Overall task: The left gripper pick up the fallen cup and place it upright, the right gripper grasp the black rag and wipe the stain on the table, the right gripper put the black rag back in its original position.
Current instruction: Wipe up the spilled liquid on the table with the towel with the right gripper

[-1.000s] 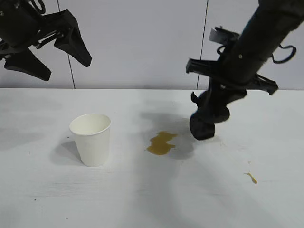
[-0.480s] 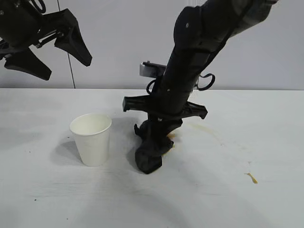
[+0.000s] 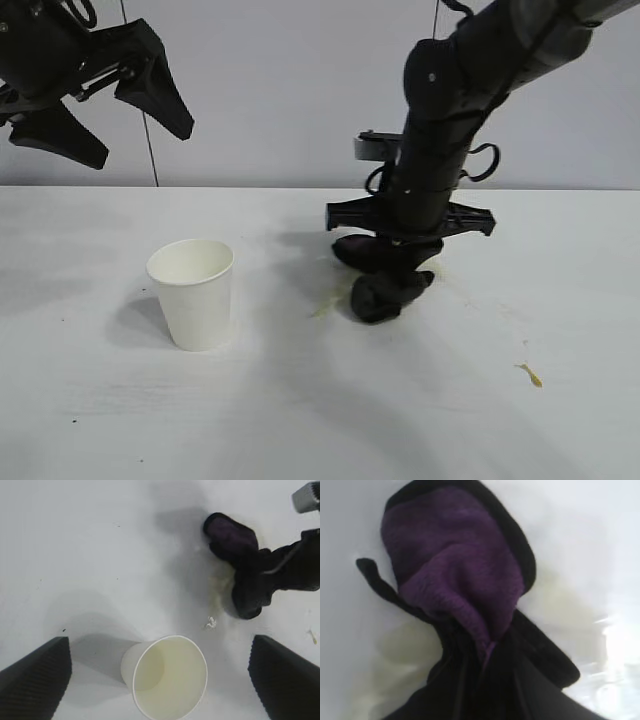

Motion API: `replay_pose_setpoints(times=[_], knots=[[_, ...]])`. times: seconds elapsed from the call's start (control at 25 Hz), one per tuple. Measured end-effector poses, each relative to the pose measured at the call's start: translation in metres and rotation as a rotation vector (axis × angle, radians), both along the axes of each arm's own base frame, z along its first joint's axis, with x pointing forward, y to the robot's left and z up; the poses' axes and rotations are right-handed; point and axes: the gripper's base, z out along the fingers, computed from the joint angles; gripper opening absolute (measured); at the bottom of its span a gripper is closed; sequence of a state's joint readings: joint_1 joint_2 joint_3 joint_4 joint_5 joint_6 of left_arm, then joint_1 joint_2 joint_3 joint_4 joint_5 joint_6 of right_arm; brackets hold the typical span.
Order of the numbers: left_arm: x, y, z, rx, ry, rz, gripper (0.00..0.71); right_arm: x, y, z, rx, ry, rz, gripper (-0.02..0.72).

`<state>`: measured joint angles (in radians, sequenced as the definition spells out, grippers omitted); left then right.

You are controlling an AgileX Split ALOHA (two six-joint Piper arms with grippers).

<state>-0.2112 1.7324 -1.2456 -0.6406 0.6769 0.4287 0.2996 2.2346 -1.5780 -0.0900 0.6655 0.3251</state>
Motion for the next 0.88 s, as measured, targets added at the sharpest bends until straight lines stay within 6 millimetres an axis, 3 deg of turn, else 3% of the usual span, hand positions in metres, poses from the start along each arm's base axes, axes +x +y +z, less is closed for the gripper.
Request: replay_pose_setpoints(times=[0.16, 0.36, 0.48, 0.72, 0.88], knots=[[0.0, 0.0, 0.0, 0.0, 0.0, 0.0, 0.694, 0.007, -0.036, 0.001, -0.023, 0.017, -0.039, 0.115], [0.0, 0.0, 0.0, 0.0, 0.0, 0.0, 0.694, -0.015, -0.046, -0.002, -0.035, 0.061, -0.003, 0.115], [0.0, 0.0, 0.0, 0.0, 0.0, 0.0, 0.694, -0.045, -0.051, 0.002, -0.008, 0.065, -0.014, 0.115], [0.0, 0.0, 0.0, 0.0, 0.0, 0.0, 0.694, -0.129, -0.068, 0.003, -0.017, 0.137, -0.021, 0.115], [0.0, 0.0, 0.0, 0.0, 0.0, 0.0, 0.694, -0.166, -0.076, 0.008, -0.017, 0.156, -0.051, 0.115]])
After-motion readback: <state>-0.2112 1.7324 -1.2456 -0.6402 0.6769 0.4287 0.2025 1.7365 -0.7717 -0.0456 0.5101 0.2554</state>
